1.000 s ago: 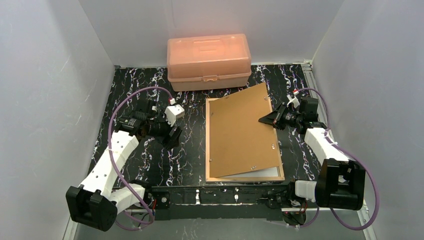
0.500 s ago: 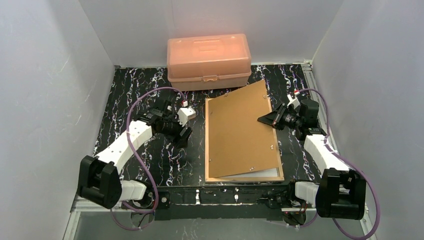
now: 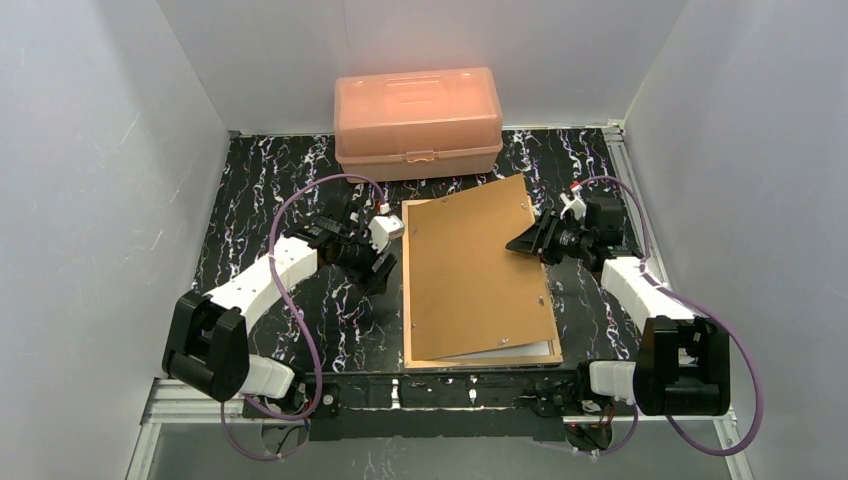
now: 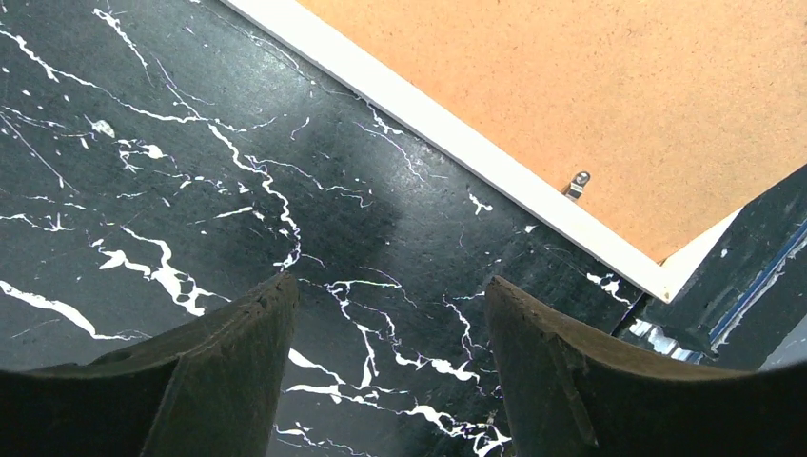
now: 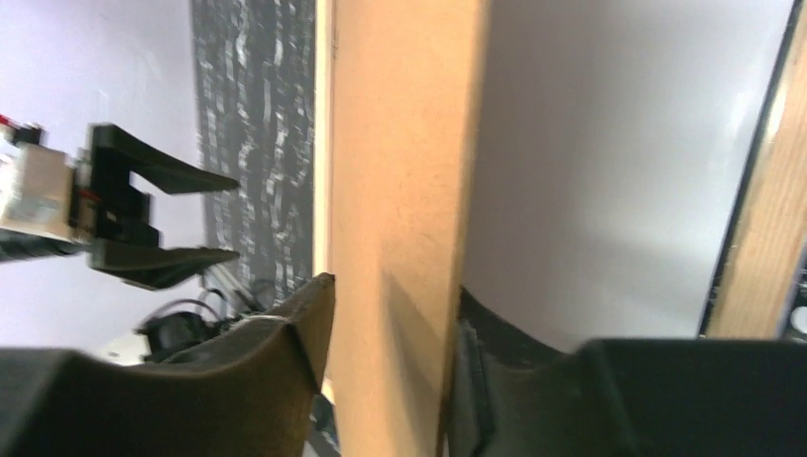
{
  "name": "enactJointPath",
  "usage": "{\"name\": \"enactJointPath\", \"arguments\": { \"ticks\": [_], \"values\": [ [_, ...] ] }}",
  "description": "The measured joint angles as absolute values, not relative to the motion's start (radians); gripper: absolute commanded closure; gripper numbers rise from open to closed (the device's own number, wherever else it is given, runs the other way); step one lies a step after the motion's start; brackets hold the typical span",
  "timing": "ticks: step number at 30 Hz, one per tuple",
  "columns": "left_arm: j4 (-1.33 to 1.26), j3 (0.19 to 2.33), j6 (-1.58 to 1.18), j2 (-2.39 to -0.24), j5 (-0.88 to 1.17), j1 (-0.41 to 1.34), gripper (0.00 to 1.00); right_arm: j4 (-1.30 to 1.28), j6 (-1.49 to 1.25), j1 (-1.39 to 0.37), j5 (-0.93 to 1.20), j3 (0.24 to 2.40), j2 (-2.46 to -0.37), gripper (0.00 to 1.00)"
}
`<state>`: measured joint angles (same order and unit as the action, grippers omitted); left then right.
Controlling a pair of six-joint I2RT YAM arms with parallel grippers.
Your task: Put the photo into the frame
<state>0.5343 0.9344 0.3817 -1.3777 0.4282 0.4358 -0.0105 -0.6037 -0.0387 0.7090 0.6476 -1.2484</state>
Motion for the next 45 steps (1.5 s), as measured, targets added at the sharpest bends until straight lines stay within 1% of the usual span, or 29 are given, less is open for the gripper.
{"name": "enactJointPath", "arguments": {
  "ticks": [1, 2, 5, 10, 13, 14, 17, 26, 36, 39, 42, 44, 45],
  "values": [
    [0.531, 0.934, 0.382, -1.378, 0.428, 0.436, 0.31, -0.049, -0.572, -0.049, 0.686, 0.664, -1.25, 0.36],
    [0.529, 0.934, 0.382, -1.378, 0.428, 0.436, 0.31, -0.073, -0.558, -0.056, 0.67, 0.675, -1.252, 0.35],
    [0.524, 0.925, 0.385, -1.377, 0.426, 0.436, 0.31, -0.184, -0.488, -0.096, 0.59, 0.739, -1.274, 0.25],
    [0.523, 0.923, 0.385, -1.37, 0.426, 0.436, 0.31, -0.364, -0.397, -0.213, 0.4, 0.882, -1.346, 0.16],
    [0.522, 0.921, 0.385, -1.356, 0.426, 0.436, 0.31, -0.435, -0.363, -0.277, 0.284, 0.949, -1.391, 0.02],
    [0.52, 0.919, 0.385, -1.35, 0.426, 0.436, 0.31, -0.448, -0.356, -0.301, 0.258, 0.959, -1.399, 0.01],
    [0.515, 0.901, 0.386, -1.334, 0.424, 0.436, 0.31, -0.493, -0.338, -0.337, 0.18, 0.969, -1.415, 0.01],
    [0.512, 0.865, 0.392, -1.325, 0.414, 0.436, 0.33, -0.595, -0.319, -0.362, 0.027, 0.99, -1.451, 0.01],
    [0.512, 0.863, 0.392, -1.301, 0.412, 0.436, 0.34, -0.596, -0.318, -0.395, 0.024, 0.993, -1.482, 0.01],
    [0.512, 0.863, 0.392, -1.298, 0.41, 0.436, 0.34, -0.587, -0.322, -0.395, 0.026, 0.993, -1.482, 0.04],
    [0.512, 0.862, 0.392, -1.298, 0.411, 0.436, 0.34, -0.551, -0.344, -0.399, 0.043, 0.993, -1.474, 0.11],
    [0.513, 0.861, 0.39, -1.298, 0.412, 0.436, 0.34, -0.506, -0.368, -0.414, 0.059, 0.984, -1.454, 0.22],
    [0.514, 0.861, 0.387, -1.298, 0.415, 0.436, 0.33, -0.478, -0.382, -0.432, 0.071, 0.976, -1.439, 0.3]
  ]
}}
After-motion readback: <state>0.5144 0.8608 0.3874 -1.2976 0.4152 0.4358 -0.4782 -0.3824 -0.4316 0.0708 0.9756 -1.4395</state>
